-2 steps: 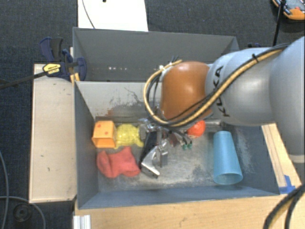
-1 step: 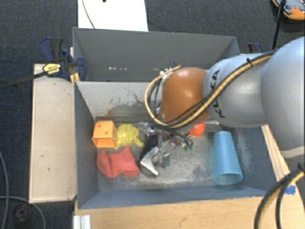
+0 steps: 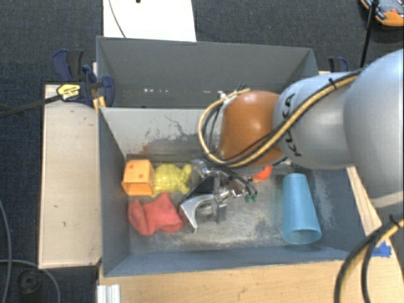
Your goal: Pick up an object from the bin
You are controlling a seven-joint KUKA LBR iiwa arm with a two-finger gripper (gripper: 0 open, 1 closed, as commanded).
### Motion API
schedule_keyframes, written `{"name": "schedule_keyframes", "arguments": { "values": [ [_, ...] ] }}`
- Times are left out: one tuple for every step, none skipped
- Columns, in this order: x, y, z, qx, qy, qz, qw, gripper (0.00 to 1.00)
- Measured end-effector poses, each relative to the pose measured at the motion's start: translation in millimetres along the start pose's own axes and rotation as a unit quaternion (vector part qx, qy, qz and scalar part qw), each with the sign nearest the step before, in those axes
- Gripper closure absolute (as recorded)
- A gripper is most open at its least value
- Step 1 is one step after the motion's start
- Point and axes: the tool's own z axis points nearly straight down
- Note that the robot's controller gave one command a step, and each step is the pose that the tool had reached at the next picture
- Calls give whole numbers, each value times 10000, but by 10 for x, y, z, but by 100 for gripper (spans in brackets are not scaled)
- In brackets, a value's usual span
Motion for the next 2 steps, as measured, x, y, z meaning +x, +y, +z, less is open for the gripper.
{"name": "schedule_keyframes", "arguments": {
  "values": [
    [-64,-564,7,-6,-2,-926,9957,100],
    [-64,-564,7,-6,-1,-920,9958,100]
  ]
}}
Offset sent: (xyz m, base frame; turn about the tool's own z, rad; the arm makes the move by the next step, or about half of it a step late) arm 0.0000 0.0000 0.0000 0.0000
